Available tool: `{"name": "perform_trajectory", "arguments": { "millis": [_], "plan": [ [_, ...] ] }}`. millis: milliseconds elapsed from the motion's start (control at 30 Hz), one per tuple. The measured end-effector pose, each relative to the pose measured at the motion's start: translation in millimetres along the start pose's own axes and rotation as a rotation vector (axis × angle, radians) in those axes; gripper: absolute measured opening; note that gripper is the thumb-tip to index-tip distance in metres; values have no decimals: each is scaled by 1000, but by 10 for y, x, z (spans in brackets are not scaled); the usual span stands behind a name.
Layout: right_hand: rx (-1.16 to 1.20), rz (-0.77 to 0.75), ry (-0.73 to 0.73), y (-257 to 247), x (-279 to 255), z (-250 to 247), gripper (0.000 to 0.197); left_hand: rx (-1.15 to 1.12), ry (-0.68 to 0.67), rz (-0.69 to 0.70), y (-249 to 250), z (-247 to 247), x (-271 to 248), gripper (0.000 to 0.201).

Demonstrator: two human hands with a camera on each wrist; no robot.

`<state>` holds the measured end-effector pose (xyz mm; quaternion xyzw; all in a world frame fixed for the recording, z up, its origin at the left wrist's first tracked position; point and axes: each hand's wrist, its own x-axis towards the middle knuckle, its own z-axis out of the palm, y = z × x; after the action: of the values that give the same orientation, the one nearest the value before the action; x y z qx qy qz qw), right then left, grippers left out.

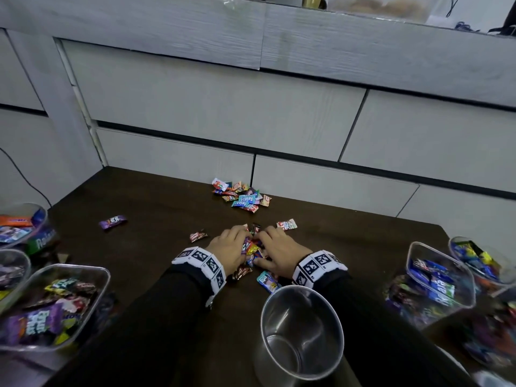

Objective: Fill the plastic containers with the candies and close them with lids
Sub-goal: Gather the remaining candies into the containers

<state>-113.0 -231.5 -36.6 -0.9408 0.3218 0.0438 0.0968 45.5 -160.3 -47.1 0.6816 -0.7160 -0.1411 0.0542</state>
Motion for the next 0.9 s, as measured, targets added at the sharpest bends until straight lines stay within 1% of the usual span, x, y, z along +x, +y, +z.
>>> {"name": "perform_trajectory", "arguments": {
  "millis": [33,100,167,200,233,300,433,533,600,667,767,900],
  "plan": [
    [13,-7,17,-8,-16,5,71,56,36,-27,16,19,-12,56],
    [-1,-33,15,-30,-41,8,84,128,82,-86,59,55,-21,56],
    [-92,-55,6,-79,-45,29,94,161,95,-111,93,74,-25,57],
    [-131,-57,10,-103,-41,41,94,171,100,-115,101,69,-28,56],
    [-149,-55,13,-121,-38,52,92,176,103,-115,102,61,-32,54],
    [-103,-47,-8,-150,-35,60,84,164,92,-103,92,29,-42,49],
    [-1,4,-119,-188,-34,16,65,34,-11,-98,33,-72,-64,41],
    [1,19,-122,-188,-60,-22,47,-44,-63,-109,-17,-115,-82,37],
    [-15,8,-109,-160,-98,-58,43,-68,-73,-117,-34,-113,-93,38],
    [-3,30,-103,-120,-149,-108,43,-86,-65,-138,-32,-98,-116,40],
    [110,80,-53,-49,-263,-169,38,-66,-51,-175,9,-70,-159,43],
    [387,147,134,15,-484,-256,21,-20,-64,-223,88,-70,-186,46]
  ]
}}
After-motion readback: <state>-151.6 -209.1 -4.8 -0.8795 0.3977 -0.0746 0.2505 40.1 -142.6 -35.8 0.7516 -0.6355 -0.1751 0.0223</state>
